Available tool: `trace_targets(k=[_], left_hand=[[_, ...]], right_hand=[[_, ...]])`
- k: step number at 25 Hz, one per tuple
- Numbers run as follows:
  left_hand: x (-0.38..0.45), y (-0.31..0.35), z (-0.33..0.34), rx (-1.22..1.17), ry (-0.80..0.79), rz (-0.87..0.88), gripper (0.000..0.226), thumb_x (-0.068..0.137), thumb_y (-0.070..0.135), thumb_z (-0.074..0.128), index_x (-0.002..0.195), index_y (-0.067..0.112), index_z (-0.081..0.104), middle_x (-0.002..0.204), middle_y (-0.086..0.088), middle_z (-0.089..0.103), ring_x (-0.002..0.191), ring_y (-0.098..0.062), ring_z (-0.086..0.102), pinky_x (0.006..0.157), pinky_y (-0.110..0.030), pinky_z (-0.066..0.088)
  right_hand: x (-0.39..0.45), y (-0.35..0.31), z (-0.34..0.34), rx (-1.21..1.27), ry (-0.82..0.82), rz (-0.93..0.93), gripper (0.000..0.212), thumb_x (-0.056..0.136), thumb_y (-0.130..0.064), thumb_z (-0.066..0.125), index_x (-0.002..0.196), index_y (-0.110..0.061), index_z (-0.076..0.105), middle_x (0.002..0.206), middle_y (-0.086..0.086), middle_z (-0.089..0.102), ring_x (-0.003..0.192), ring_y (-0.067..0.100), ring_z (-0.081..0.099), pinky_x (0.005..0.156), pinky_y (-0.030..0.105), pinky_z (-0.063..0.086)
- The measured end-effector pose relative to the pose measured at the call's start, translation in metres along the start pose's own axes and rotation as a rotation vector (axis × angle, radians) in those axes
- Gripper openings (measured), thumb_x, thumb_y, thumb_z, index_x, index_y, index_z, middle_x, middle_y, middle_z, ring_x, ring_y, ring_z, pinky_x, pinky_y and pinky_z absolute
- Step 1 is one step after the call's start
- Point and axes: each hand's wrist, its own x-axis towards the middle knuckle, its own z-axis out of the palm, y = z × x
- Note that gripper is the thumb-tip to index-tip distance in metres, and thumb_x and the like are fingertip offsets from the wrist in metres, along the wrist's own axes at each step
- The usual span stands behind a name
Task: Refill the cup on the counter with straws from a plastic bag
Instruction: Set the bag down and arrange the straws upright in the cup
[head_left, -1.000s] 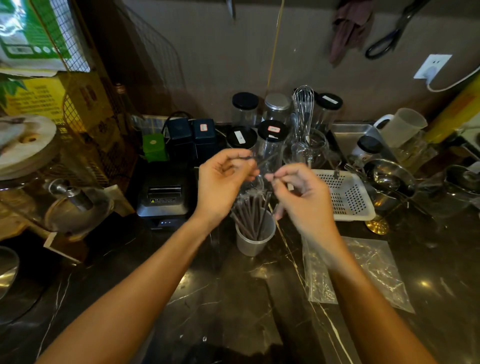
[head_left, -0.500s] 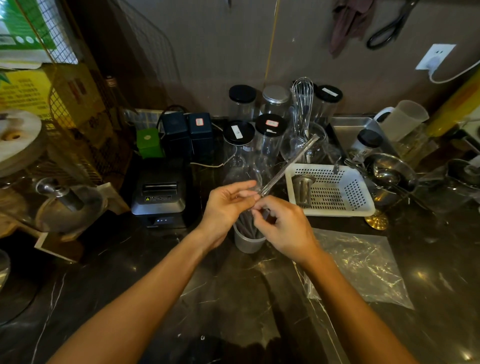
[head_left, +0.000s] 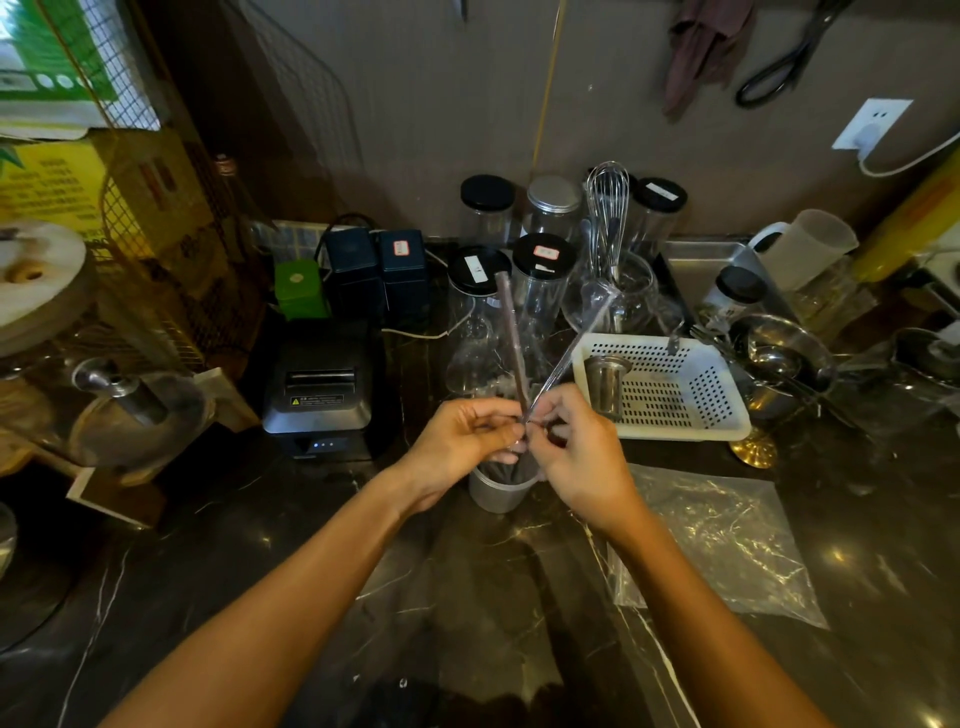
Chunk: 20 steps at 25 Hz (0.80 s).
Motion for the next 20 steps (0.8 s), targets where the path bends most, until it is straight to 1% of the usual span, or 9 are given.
trace_targets(k=[2,5,6,9,10,13,16,18,20], left_hand=[[0.000,-0.004,0.002,0.039,0.069,0.026,0.023,0.097,0.004,0.065,0.118,-0.003,0.071,0.099,-0.019,0.073,0.088,-0.020,0.070,0.075,-0.024,0.060],[0.001,-0.007,0.005,0.102,0.096,0.052,0.016,0.099,0.009,0.064,0.106,0.002,0.076,0.092,-0.020,0.073,0.083,-0.019,0.066,0.069,-0.024,0.054],[0.002,-0.007,0.005,0.119,0.104,0.052,0.016,0.099,0.009,0.063,0.107,0.002,0.076,0.093,-0.022,0.074,0.081,-0.017,0.067,0.068,-0.022,0.054],[0.003,-0.007,0.006,0.154,0.103,0.041,0.019,0.099,0.005,0.063,0.112,0.003,0.076,0.093,-0.008,0.076,0.076,-0.004,0.069,0.070,-0.016,0.054],[0.003,-0.007,0.006,0.165,0.090,0.038,0.020,0.099,0.005,0.063,0.114,0.004,0.076,0.094,-0.004,0.076,0.076,-0.002,0.069,0.073,-0.018,0.056],[0.003,-0.008,0.006,0.192,0.043,0.064,0.022,0.098,0.000,0.062,0.115,0.005,0.075,0.095,-0.003,0.076,0.079,0.003,0.071,0.079,-0.018,0.058],[0.002,-0.008,0.006,0.206,-0.003,0.085,0.028,0.096,-0.003,0.063,0.121,0.006,0.072,0.106,-0.003,0.077,0.091,-0.001,0.074,0.086,-0.021,0.059],[-0.002,-0.009,0.006,0.262,-0.008,0.099,0.031,0.097,-0.001,0.064,0.124,0.013,0.071,0.110,0.002,0.076,0.093,-0.007,0.075,0.087,-0.024,0.060],[-0.008,-0.014,0.006,0.338,0.103,0.110,0.031,0.097,0.008,0.067,0.125,0.021,0.070,0.109,0.006,0.075,0.088,-0.017,0.074,0.085,-0.031,0.062]], right_hand=[[0.003,-0.001,0.001,0.181,-0.018,0.153,0.026,0.097,-0.004,0.070,0.096,-0.023,0.052,0.083,0.000,0.068,0.053,0.008,0.067,0.050,0.026,0.055],[0.005,-0.002,-0.002,0.287,-0.088,0.209,0.011,0.100,-0.006,0.066,0.104,-0.013,0.058,0.085,0.011,0.070,0.044,0.015,0.059,0.045,0.030,0.050],[0.006,-0.005,-0.004,0.336,-0.086,0.208,0.007,0.103,-0.008,0.062,0.110,-0.010,0.062,0.077,0.004,0.069,0.043,0.012,0.055,0.043,0.028,0.048],[0.011,-0.017,-0.015,0.414,-0.057,0.157,0.023,0.111,-0.014,0.047,0.119,-0.007,0.068,0.049,-0.013,0.059,0.042,0.002,0.052,0.046,0.018,0.043],[0.015,-0.019,-0.019,0.391,-0.047,0.129,0.026,0.112,-0.014,0.045,0.118,-0.004,0.068,0.047,-0.018,0.059,0.044,-0.001,0.056,0.048,0.013,0.043],[0.027,-0.021,-0.022,0.355,-0.041,0.113,0.025,0.110,-0.011,0.050,0.117,0.004,0.069,0.047,-0.024,0.056,0.047,-0.006,0.057,0.050,0.010,0.043],[0.039,-0.018,-0.026,0.401,-0.031,0.155,0.012,0.103,-0.011,0.064,0.102,-0.006,0.075,0.049,-0.014,0.050,0.042,0.002,0.044,0.045,0.020,0.035],[0.043,-0.015,-0.029,0.389,-0.046,0.159,0.011,0.101,-0.011,0.067,0.092,-0.010,0.074,0.049,-0.011,0.048,0.040,0.004,0.040,0.043,0.025,0.032],[0.047,-0.014,-0.028,0.311,-0.057,0.125,0.013,0.100,-0.010,0.068,0.089,-0.013,0.073,0.049,-0.013,0.055,0.039,0.003,0.049,0.044,0.015,0.037]])
